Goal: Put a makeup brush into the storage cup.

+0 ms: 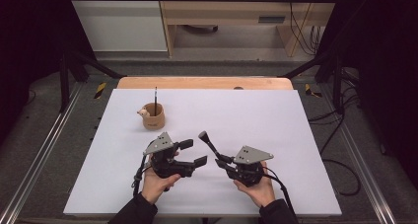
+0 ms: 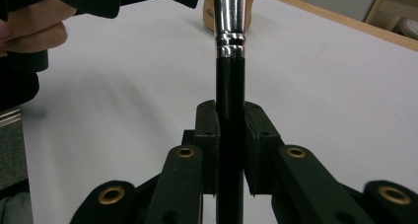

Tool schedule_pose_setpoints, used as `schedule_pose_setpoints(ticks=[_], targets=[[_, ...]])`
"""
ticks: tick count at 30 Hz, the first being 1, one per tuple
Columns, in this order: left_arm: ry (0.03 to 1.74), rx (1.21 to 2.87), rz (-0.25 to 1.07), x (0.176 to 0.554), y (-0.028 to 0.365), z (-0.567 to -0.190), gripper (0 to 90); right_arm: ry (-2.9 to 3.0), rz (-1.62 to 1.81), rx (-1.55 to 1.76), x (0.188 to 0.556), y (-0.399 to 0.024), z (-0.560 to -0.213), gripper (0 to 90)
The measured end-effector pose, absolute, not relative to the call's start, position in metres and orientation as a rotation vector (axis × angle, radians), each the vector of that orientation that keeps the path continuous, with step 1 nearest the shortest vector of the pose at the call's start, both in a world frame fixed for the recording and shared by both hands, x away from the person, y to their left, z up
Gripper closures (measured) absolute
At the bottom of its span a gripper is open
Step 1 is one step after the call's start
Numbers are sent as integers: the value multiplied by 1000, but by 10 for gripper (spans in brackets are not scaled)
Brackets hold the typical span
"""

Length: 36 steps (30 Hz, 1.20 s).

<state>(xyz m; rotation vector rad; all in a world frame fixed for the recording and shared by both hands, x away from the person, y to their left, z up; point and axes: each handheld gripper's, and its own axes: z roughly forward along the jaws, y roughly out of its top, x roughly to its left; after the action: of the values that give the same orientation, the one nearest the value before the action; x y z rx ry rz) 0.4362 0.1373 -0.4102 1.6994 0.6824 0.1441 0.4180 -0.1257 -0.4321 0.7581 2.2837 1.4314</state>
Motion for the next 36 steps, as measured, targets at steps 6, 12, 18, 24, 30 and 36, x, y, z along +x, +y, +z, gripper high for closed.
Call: schedule_pose_setpoints(ticks=[6,12,18,24,30,36], targets=[[680,1694,135,438,134,-410,174,2276,1450,760,418,-123,-431,793],[672,1686,133,439,129,-408,203,2263,1466,761,418,-120,-429,793],[683,1673,135,440,128,-408,256,2254,1482,770,418,-118,-428,793],[690,1654,142,439,126,-408,318,2256,1490,761,418,-115,-428,793],[696,1644,132,438,125,-408,366,2256,1497,762,418,-112,-428,793],[701,1645,126,437,124,-409,455,2259,1498,759,418,-110,-429,793]])
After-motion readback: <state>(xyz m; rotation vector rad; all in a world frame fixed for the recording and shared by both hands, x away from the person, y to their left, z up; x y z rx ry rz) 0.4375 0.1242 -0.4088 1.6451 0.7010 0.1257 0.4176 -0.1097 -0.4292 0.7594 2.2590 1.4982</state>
